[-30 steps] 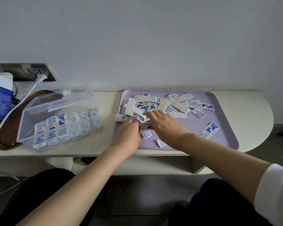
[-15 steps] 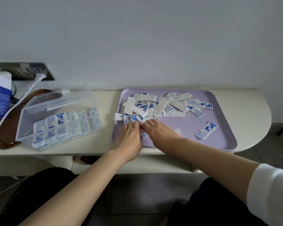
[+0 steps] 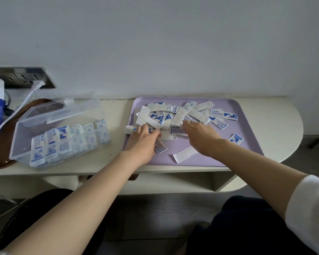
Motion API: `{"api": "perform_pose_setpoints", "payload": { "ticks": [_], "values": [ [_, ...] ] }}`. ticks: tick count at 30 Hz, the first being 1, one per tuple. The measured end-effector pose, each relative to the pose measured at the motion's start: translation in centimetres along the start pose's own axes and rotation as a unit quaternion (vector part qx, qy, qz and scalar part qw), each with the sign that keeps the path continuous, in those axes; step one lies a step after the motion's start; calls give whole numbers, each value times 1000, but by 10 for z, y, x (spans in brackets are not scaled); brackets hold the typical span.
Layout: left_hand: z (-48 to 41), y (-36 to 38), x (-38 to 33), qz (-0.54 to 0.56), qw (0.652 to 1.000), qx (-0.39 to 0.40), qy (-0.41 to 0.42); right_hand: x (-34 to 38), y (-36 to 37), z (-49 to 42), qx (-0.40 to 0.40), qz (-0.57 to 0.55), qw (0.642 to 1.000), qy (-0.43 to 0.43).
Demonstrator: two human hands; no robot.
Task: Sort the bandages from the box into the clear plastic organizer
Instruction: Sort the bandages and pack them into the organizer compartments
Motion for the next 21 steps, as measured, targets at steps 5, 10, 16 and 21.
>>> {"api": "perform_pose_setpoints", "payload": {
  "ticks": [5,10,16,21],
  "values": [
    [-6,0,3,-11,999,26,-22,-4,1,-2,12,-3,1000,0],
    [-8,-5,8,-34,999,8,-9,-5,2,-6,7,-16,1000,9],
    [-3,-9,13,-49,999,-13,7,-3,0,-9,-14,-26,999,11],
    [0,-13,13,-32,998,-36,30,5,0,-8,-23,-41,999,-11]
  ]
}}
Point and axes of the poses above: each hand's wrist, its own z-axis away from the middle knuckle, its own y-axis out of the palm, x = y × z, the point moved 4 cm from there along -z, towards the middle knuckle, and after that the axes turned 14 degrees about -x, right-handed, at the moved point
